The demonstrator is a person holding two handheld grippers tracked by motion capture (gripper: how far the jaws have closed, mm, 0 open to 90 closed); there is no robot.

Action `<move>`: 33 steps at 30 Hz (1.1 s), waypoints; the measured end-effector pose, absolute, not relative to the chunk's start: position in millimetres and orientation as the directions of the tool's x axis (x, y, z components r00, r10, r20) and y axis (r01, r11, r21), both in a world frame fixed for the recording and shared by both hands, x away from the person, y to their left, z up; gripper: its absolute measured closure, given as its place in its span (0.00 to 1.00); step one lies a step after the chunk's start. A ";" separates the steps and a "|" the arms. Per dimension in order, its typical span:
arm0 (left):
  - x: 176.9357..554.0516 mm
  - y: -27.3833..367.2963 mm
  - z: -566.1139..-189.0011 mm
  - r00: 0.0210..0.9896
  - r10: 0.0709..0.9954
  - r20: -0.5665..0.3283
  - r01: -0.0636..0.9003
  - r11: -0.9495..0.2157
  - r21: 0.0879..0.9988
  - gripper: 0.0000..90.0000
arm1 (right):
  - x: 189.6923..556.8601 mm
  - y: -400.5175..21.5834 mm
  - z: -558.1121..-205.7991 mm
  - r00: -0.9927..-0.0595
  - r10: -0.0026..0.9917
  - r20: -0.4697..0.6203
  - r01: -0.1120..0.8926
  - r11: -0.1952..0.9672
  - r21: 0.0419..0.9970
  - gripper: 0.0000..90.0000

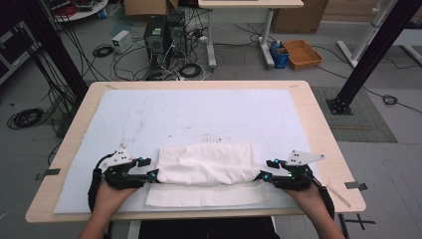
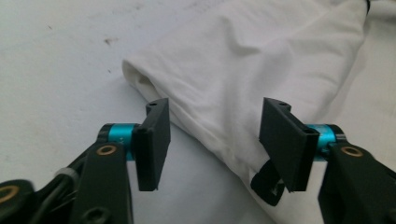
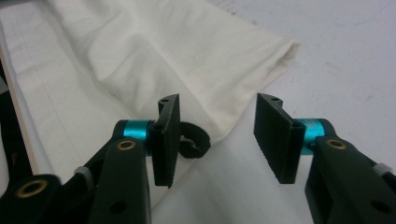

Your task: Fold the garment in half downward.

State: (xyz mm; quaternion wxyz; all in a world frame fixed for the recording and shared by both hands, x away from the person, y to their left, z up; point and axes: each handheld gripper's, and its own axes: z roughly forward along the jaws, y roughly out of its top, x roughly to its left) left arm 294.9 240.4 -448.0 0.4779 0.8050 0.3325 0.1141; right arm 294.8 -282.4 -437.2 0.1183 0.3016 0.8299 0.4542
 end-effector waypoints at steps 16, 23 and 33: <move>277.2 238.9 -449.3 0.787 0.604 -0.124 0.419 -0.376 0.827 0.63 | 288.9 -268.6 -446.7 -0.840 0.542 0.015 0.349 0.518 0.781 0.90; 273.1 234.9 -450.6 0.818 0.568 -0.089 0.393 -0.438 0.809 0.89 | 284.4 -267.2 -444.7 -0.849 0.528 -0.021 0.317 0.539 0.781 0.95; 262.1 248.6 -438.4 0.826 0.550 -0.119 0.370 -0.371 0.852 0.97 | 276.2 -275.8 -429.6 -0.844 0.535 -0.036 0.282 0.500 0.819 0.95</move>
